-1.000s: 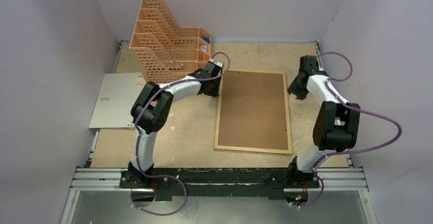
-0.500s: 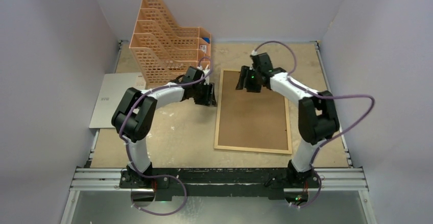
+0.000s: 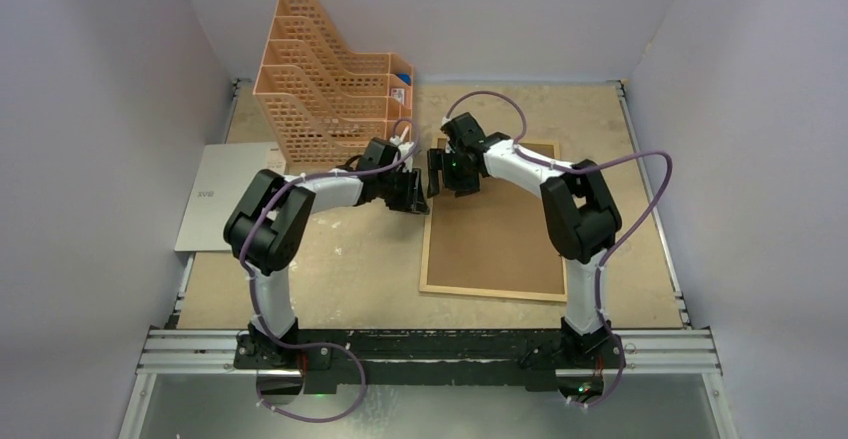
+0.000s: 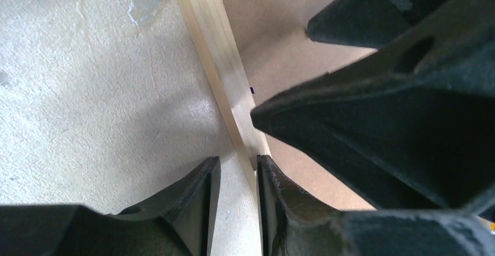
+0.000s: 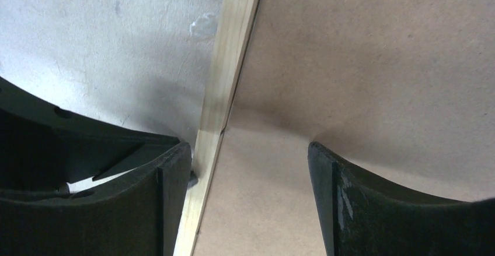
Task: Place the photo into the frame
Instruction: Adjust the photo frame at the center of the board, then install the photo frame at the center of the board.
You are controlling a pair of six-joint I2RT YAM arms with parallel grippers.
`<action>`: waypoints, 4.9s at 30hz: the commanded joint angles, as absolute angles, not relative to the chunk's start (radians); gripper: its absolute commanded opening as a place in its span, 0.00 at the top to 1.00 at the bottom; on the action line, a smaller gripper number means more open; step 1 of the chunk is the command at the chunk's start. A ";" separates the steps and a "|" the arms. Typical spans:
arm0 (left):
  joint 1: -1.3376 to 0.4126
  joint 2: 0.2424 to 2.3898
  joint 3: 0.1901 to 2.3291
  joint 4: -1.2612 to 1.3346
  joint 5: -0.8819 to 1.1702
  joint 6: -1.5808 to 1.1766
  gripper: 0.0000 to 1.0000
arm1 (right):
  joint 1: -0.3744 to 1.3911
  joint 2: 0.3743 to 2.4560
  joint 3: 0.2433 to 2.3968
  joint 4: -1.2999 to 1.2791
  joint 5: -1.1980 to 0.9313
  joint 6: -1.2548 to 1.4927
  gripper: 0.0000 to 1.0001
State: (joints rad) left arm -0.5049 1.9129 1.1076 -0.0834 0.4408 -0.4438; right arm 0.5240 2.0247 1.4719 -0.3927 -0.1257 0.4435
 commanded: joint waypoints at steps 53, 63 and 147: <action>-0.513 1.936 0.998 -0.042 0.268 -0.494 0.84 | 0.601 2.175 1.411 -0.569 0.170 0.488 0.50; -0.509 1.938 1.015 -0.060 0.257 -0.486 0.84 | 0.620 2.236 1.391 -0.601 0.203 0.466 0.64; -0.486 1.773 0.952 -0.027 0.415 -0.512 0.83 | 0.669 2.059 1.467 -0.588 0.117 0.480 0.46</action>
State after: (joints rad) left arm -0.4923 1.8351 0.9947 -0.0330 0.3820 -0.4973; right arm 0.6529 2.0823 1.5490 -0.5064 0.1848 0.4789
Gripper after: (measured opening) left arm 0.157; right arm 0.528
